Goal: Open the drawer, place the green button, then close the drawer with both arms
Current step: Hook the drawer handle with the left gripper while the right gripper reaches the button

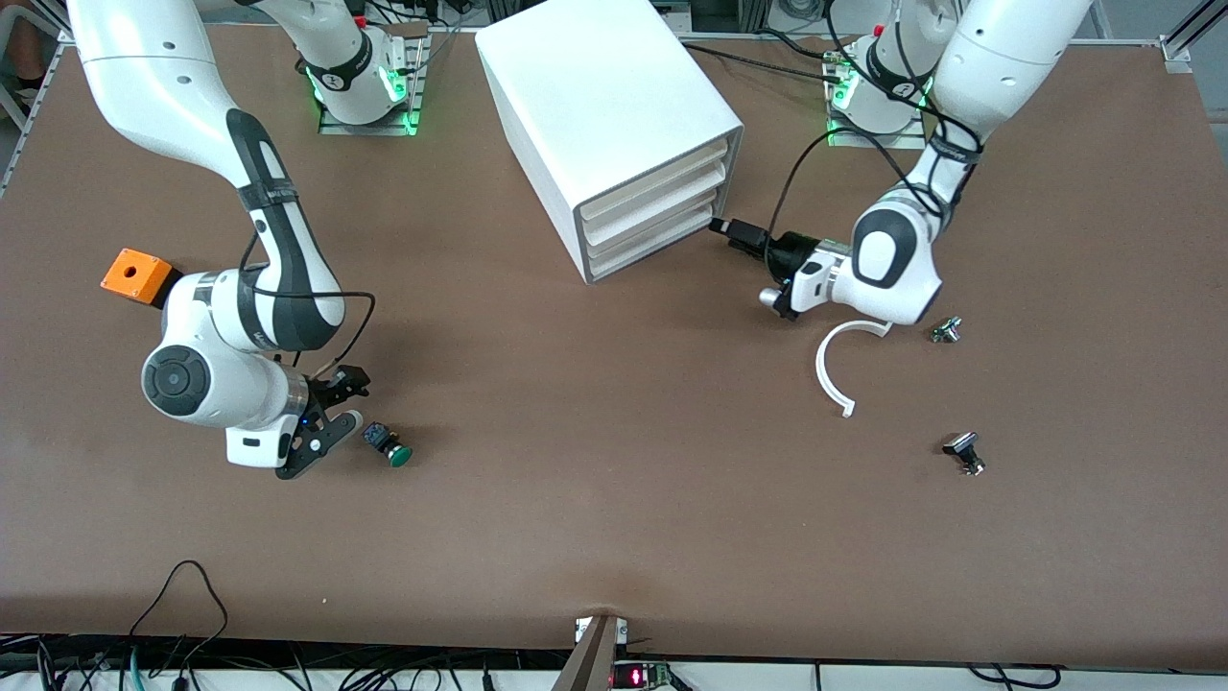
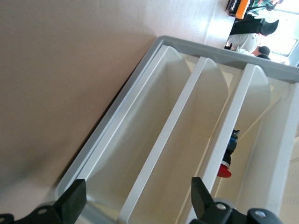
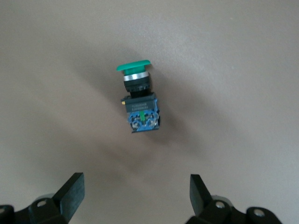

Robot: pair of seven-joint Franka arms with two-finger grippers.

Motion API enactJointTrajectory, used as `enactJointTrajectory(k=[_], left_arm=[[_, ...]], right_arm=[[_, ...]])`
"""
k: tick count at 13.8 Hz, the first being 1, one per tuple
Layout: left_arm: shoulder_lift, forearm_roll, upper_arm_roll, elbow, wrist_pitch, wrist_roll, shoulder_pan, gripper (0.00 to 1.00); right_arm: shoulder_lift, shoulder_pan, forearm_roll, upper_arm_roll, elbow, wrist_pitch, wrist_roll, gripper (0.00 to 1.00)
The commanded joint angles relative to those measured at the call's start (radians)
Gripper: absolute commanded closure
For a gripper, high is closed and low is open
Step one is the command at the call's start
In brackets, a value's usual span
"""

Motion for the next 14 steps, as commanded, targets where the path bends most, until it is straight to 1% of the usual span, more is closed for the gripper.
enactJointTrajectory(k=[1, 4, 7, 8, 10, 11, 12, 14], left_arm=[[0.014, -0.057, -0.025, -0.009, 0.043, 0.030, -0.033, 0.05], [0.026, -0.096, -0.064, -0.013, 0.095, 0.029, -0.055, 0.15], [0.043, -0.155, -0.082, -0.013, 0.135, 0.026, -0.094, 0.16], [0.043, -0.156, -0.099, -0.013, 0.164, 0.020, -0.095, 0.16], [0.043, -0.188, -0.116, -0.022, 0.177, 0.019, -0.096, 0.18], [0.045, -0.190, -0.118, -0.024, 0.180, 0.023, -0.098, 0.25], [0.046, -0.190, -0.121, -0.024, 0.180, 0.024, -0.105, 0.35], [0.051, -0.190, -0.122, -0.024, 0.186, 0.027, -0.110, 0.59]], right_arm=[[0.032, 0.004, 0.017, 0.005, 0.000, 0.064, -0.069, 0.00], [0.063, 0.016, 0.017, 0.010, 0.000, 0.110, -0.102, 0.00], [0.087, 0.014, 0.028, 0.031, 0.002, 0.125, -0.103, 0.00], [0.106, 0.014, 0.028, 0.031, 0.002, 0.154, -0.112, 0.00], [0.129, 0.016, 0.028, 0.034, 0.002, 0.199, -0.161, 0.00], [0.138, 0.014, 0.029, 0.034, 0.002, 0.205, -0.163, 0.00], [0.143, 0.007, 0.029, 0.034, 0.003, 0.205, -0.163, 0.00], [0.150, -0.001, 0.031, 0.036, 0.005, 0.205, -0.163, 0.01]])
